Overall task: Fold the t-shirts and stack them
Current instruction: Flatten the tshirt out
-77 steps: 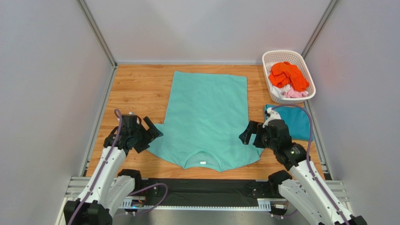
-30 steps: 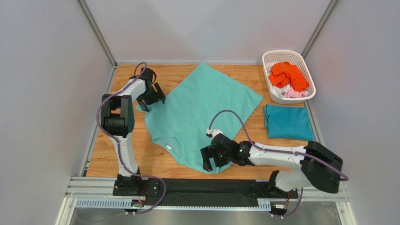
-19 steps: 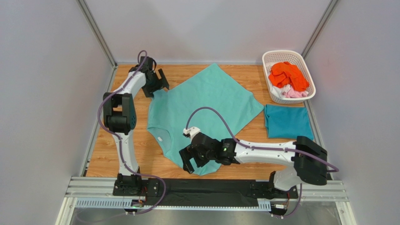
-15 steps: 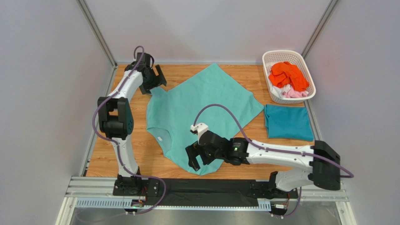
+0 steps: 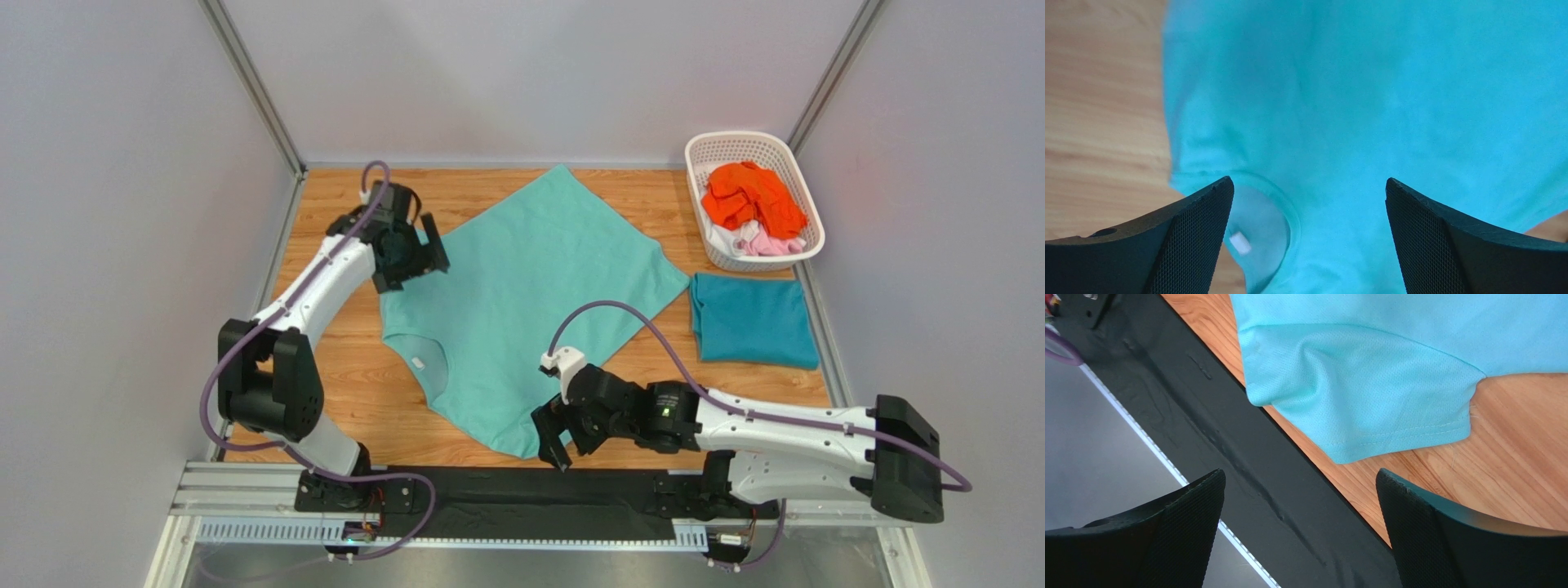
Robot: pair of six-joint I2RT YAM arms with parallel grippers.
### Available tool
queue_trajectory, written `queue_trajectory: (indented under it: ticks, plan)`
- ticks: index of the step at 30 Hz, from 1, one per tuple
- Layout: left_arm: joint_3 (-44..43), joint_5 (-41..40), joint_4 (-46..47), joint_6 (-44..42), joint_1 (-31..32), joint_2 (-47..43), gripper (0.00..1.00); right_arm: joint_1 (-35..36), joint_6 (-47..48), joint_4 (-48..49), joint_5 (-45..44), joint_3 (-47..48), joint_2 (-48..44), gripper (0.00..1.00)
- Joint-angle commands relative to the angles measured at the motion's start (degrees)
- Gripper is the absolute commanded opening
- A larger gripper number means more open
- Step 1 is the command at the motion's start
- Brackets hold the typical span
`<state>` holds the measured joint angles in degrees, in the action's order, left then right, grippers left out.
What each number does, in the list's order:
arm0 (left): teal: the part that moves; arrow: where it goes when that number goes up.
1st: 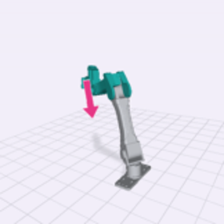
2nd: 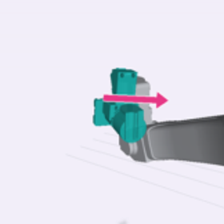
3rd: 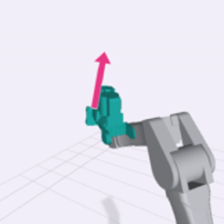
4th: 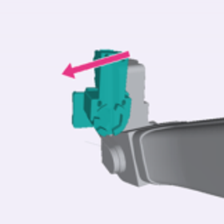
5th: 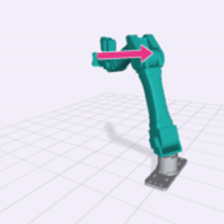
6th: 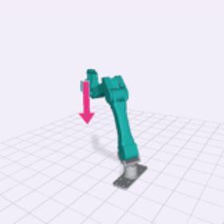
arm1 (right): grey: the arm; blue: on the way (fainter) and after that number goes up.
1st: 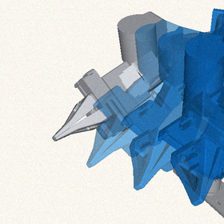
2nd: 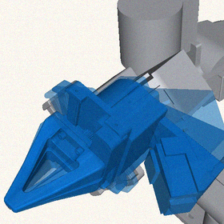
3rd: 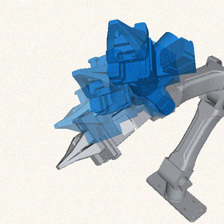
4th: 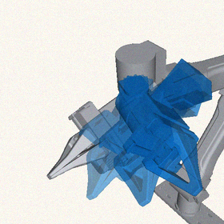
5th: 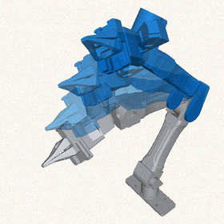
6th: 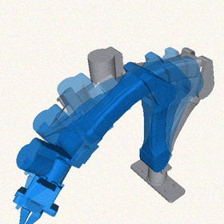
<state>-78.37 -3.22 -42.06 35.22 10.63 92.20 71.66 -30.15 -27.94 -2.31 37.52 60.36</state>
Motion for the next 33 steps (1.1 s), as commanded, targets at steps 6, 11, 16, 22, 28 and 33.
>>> queue_trajectory:
  ticks: [6, 11, 16, 22, 28, 33]
  plan:
    - [20.6, 2.1, 8.7, 6.8, 6.0, -6.1, 1.0, 0.1, -1.7, 1.3, -4.6, 0.3, 7.0, 0.77]
    - [24.6, -0.3, 9.5, 6.6, 6.0, -4.4, 1.0, 0.1, -1.8, 2.0, -8.5, 1.1, 11.2, 0.7]
    - [25.6, -1.8, 9.7, 6.4, 6.0, -1.8, 1.0, 0.0, -1.8, 5.2, -4.2, 2.6, 16.6, 0.53]
    - [25.1, -3.5, 9.7, 6.0, 6.0, 0.0, 1.0, -0.1, -1.1, -0.9, 0.5, 7.8, 18.7, 0.13]
    - [24.1, -5.1, 9.1, 5.1, 6.0, 1.3, 1.0, -0.4, 1.6, -12.0, 6.3, 14.7, 14.9, 0.09]
    - [23.6, -6.4, 8.7, 4.8, 5.9, 2.4, 1.0, -1.3, 5.2, -16.9, 11.4, 17.1, 15.1, 0.12]
